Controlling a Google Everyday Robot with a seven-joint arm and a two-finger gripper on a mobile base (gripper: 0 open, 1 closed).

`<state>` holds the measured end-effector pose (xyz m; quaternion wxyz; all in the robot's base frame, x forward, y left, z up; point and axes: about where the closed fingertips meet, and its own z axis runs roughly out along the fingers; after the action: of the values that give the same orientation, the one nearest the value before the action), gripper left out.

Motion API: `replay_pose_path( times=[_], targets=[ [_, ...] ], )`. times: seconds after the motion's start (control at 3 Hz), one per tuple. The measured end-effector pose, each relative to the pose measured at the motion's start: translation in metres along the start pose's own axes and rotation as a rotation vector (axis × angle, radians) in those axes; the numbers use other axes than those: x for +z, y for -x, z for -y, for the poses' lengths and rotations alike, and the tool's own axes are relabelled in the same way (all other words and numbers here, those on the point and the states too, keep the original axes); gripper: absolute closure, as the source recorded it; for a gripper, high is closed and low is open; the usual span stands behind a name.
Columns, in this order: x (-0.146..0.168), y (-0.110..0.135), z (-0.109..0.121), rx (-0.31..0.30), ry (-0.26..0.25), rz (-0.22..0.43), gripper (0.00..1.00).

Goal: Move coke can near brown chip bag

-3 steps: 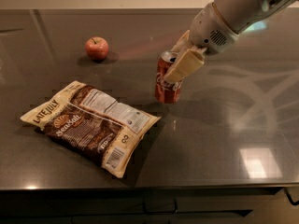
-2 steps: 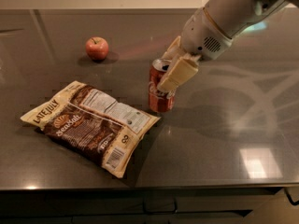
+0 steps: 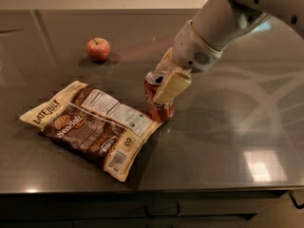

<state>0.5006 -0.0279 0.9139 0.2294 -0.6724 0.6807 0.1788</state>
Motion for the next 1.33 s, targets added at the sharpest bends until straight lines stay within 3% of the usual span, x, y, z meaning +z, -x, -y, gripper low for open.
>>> replay_pose_path(
  times=[0.33,0.67,1.0,1.33],
  targets=[
    [0.0032,-0.0010,0.0054,0.003,-0.012,-0.010,0.62],
    [0.0040,-0.0013,0.0068,0.003,-0.015,-0.012,0.39],
    [0.0044,-0.0007,0.0068,0.002,-0.016,-0.013,0.08],
    [0.0044,0.0002,0.0063,0.000,-0.016,-0.014,0.00]
  ],
)
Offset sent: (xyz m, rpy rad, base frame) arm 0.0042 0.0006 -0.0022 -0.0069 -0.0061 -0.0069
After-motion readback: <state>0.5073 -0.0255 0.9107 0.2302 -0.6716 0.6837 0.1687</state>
